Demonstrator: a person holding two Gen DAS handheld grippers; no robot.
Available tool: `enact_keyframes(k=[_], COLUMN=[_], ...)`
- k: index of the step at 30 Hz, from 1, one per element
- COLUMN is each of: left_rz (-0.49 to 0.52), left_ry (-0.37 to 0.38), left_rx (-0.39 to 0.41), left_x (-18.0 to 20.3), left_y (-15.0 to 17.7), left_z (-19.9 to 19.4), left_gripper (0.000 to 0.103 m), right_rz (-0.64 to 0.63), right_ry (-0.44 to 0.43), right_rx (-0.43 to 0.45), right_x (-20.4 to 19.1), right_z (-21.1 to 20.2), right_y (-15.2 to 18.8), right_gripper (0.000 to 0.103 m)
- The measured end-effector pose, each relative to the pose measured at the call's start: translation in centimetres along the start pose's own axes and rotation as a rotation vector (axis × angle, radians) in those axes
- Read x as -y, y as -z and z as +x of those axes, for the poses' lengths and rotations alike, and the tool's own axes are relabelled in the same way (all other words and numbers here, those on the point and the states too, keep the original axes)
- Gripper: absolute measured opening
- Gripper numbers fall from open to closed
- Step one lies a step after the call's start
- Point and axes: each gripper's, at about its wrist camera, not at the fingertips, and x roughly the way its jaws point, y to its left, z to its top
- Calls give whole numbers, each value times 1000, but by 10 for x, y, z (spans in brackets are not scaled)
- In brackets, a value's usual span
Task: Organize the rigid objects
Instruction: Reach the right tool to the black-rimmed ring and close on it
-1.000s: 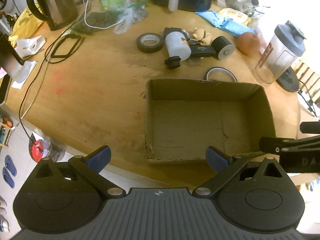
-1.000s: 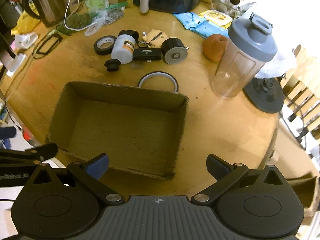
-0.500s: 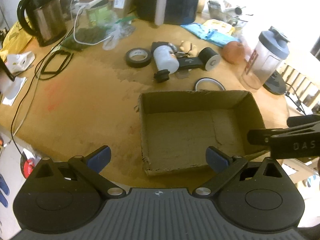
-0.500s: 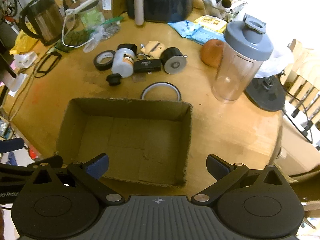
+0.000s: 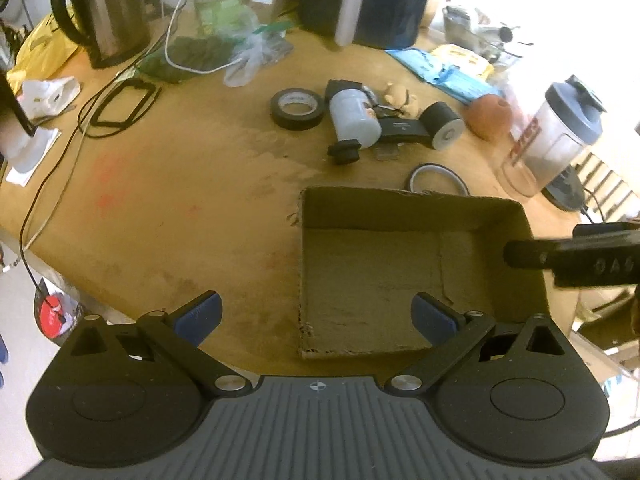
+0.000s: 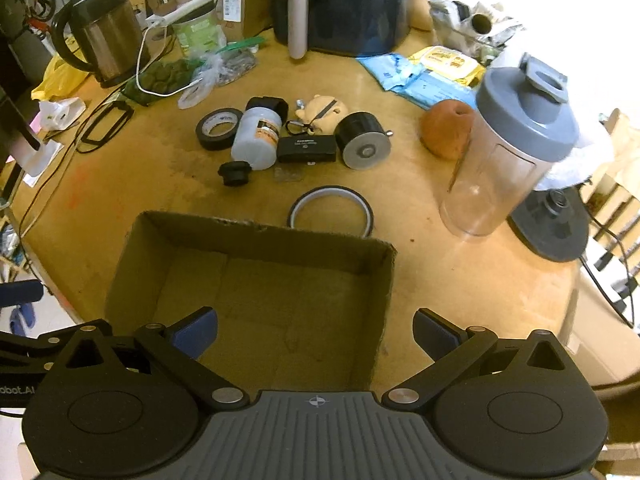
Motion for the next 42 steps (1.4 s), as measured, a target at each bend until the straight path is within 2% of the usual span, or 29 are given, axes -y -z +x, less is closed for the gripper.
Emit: enact_keyframes(k=[9,15,20,29,37,42], left_rz=[-30,-42,-63,-115,-149,-174], left_ry=[19,17,27,53,46,45], left_rx=[-11,-5,-13,-23,-23,-21], left_x=[-2,-3,-6,-14,-19,-23], left_y=[-6,-14,-18,-18,-18,-19], left_z=[7,9,11,13,14,16], left_gripper=[103,103,103,103,103,103], right_rz=[1,-55,-88,-115,-137,-113], right_ry=[-41,-57,-63,-74,-60,-70], right_rx=[5,10,-20,-116,-235,-286], right_x=[7,6,6,13,13,16], right_z=[16,34,56,110,162,180], right_y=[-41,-65,-82,-104,-108,-110], right_gripper=[103,103,103,103,103,103])
